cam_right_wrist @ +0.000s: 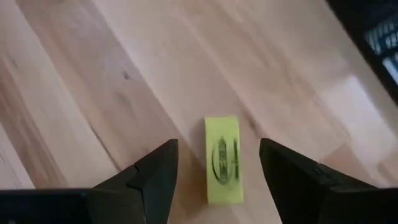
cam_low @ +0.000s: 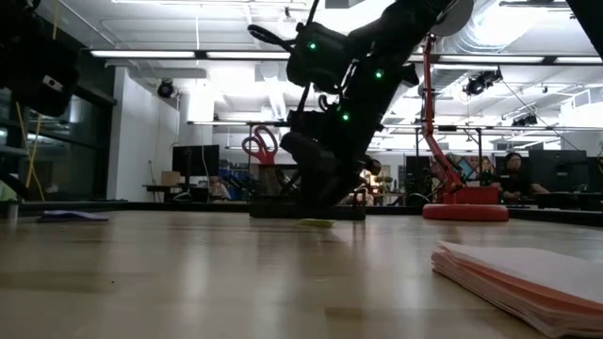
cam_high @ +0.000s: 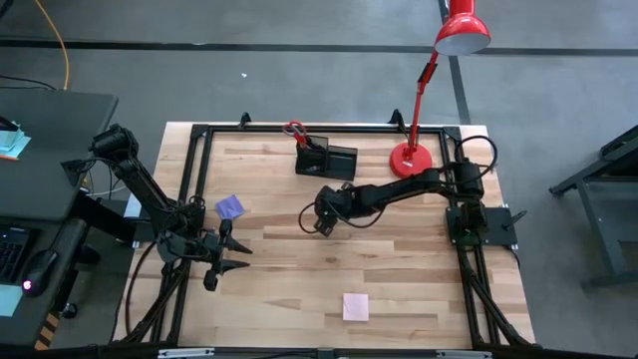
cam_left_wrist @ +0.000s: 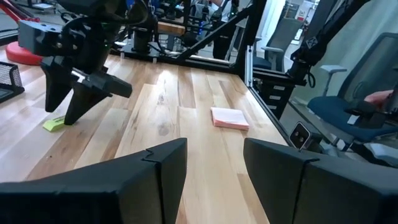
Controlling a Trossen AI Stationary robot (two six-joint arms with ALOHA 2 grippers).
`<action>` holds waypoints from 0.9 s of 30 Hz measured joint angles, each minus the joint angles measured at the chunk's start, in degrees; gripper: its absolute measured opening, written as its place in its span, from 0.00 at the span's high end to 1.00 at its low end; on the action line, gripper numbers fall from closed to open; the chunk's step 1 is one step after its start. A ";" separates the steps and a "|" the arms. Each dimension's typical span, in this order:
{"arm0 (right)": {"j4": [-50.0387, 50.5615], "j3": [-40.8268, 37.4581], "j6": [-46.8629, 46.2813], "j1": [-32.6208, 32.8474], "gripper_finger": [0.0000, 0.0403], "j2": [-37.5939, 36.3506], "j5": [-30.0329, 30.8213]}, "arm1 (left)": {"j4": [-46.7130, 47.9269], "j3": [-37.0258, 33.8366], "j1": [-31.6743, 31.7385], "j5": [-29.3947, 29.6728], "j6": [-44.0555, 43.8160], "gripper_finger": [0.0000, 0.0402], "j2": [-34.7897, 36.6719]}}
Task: Pick and place office supplies into organizer
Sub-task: Put the yellow eraser into the desk organizer
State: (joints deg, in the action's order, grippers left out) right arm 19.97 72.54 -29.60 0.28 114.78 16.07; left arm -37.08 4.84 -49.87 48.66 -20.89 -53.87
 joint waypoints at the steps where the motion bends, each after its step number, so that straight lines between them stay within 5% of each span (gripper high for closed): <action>1: -0.74 -0.26 0.16 -0.01 0.45 0.00 -0.27 | 0.00 0.00 0.00 0.02 0.01 0.63 0.00; 27: 3.97 -0.23 0.05 -4.16 0.62 0.22 -10.60 | 1.06 0.00 -0.02 -0.02 -2.30 0.63 0.00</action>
State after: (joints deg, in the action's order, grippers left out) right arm 23.94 72.31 -29.55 -3.88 115.00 5.46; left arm -36.02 4.84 -49.89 48.64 -23.19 -53.87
